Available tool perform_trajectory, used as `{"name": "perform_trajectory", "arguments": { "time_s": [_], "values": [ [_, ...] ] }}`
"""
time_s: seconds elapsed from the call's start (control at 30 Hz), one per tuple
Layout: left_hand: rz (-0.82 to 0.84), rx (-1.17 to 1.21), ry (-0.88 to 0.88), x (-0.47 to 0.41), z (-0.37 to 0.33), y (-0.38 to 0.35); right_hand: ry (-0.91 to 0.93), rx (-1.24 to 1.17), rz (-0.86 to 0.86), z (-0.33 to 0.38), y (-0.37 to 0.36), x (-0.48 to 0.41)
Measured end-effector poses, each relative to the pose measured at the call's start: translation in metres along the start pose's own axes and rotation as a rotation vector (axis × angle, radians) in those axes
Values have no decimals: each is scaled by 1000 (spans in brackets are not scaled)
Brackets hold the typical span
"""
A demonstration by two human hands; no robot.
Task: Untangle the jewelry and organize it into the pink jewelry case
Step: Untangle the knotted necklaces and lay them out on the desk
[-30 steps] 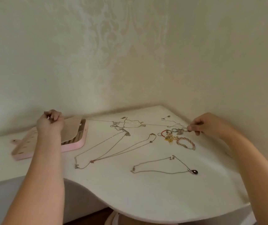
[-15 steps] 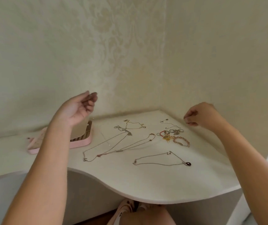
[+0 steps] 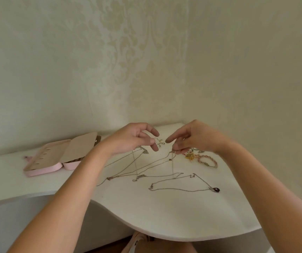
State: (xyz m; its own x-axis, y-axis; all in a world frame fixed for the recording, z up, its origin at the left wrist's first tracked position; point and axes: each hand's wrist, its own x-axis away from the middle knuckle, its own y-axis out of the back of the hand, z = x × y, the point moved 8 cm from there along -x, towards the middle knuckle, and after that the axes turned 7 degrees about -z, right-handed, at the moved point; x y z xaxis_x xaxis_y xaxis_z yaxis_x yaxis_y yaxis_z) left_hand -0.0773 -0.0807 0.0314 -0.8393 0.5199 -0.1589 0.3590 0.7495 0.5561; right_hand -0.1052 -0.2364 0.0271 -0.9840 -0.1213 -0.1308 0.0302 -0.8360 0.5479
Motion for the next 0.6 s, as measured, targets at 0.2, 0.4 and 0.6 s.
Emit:
{"name": "perform_trajectory", "arguments": {
  "time_s": [0.2,0.4,0.6],
  "values": [
    [105,-2,-81,-14,-3,-15,-49,-230,265,-13,-41,-9],
    [39,-33,-49,-30,8,-18,-73,-233,233,-30,-35,-31],
    [-60,-207,11,-49,31,-27,-57,-139,168,-43,-22,-47]
  ]
}}
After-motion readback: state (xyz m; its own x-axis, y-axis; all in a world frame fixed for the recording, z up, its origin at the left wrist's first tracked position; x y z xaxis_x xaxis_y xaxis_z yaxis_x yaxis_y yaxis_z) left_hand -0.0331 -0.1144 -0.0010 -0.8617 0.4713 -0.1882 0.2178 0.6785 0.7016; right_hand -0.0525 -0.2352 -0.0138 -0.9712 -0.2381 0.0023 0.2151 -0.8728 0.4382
